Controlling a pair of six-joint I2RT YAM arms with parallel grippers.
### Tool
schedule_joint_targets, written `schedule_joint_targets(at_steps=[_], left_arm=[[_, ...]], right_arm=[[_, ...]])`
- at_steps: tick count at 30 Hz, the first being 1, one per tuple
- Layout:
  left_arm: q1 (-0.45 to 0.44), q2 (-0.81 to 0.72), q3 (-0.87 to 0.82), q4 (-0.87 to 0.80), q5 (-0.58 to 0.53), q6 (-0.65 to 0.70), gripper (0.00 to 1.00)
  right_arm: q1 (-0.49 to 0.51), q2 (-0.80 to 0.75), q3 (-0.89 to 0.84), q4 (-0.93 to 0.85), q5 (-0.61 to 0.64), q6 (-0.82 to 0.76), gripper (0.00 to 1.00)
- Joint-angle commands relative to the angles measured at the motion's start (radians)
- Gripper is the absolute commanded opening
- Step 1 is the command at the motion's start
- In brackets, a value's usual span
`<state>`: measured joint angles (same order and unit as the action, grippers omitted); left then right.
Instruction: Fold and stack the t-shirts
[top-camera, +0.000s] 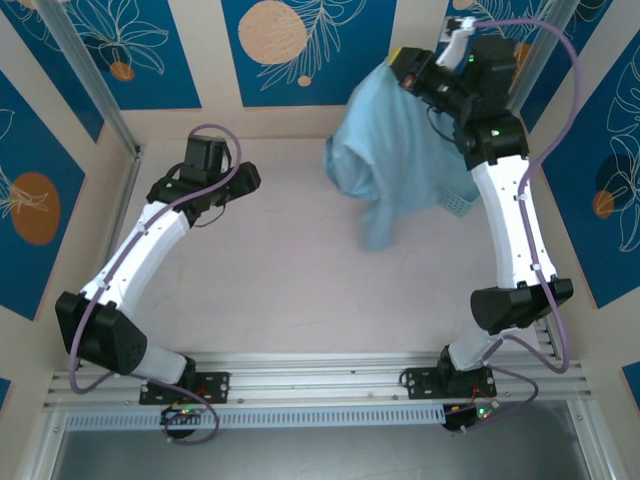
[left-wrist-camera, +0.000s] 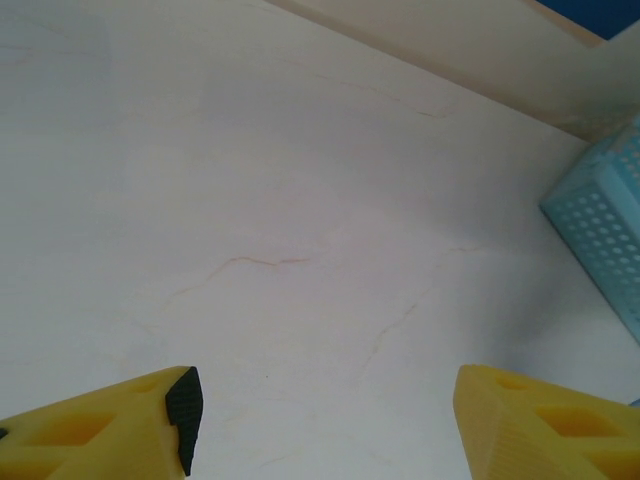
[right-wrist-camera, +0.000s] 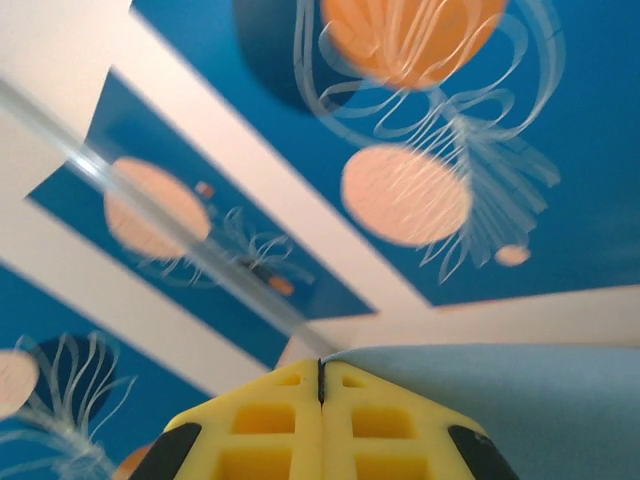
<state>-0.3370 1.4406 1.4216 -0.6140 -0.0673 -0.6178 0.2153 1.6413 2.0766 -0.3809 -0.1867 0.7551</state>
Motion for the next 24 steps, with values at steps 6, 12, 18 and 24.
schedule_joint_targets(at_steps=[6, 12, 18, 24], left_arm=[[0.007, -0.091, -0.016, -0.146, -0.125, 0.008, 0.72], [0.011, -0.091, -0.144, -0.139, 0.045, -0.028, 0.72], [0.007, -0.037, -0.280, -0.066, 0.213, -0.114, 0.75], [-0.020, 0.016, -0.342, 0.102, 0.289, -0.210, 0.78]], right_arm=[[0.136, -0.113, -0.416, -0.059, 0.035, 0.012, 0.00], [0.119, -0.108, -0.690, -0.239, 0.077, 0.101, 0.00], [0.114, -0.103, -0.832, -0.385, 0.139, 0.042, 0.00], [0.113, -0.195, -1.045, -0.408, 0.159, -0.004, 0.00]])
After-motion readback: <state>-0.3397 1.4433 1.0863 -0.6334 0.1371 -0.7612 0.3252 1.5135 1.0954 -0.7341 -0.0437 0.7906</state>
